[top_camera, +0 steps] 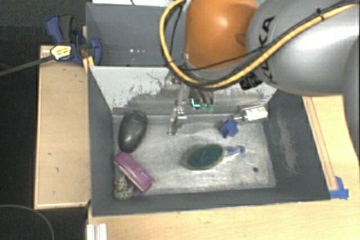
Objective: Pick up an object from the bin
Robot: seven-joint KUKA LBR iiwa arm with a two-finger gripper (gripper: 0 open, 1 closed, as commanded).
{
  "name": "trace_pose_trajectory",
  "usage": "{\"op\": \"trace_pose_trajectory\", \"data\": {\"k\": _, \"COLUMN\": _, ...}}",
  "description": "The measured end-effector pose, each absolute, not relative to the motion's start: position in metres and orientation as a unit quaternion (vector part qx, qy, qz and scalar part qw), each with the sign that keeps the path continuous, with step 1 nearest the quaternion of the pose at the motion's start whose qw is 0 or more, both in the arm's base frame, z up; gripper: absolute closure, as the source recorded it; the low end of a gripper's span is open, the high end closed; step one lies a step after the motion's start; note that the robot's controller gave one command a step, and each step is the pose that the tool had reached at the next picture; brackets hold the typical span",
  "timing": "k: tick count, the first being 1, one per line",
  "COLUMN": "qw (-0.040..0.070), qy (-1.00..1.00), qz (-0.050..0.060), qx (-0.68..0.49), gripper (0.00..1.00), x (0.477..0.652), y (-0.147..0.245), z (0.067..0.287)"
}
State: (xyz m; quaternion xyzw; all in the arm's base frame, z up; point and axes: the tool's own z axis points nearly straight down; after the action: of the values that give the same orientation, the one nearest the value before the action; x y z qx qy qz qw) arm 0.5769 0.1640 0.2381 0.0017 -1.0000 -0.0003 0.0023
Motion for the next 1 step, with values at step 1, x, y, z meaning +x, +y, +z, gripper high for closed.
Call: {"op": "trace_pose_trajectory", "data": {"k": 1, "qw": 0.003, "qy": -0.987, "qz": 0.0, "qx": 0.162, "gripper": 0.0, "x": 0.5059, "y": 0.1316, "z": 0.1035}}
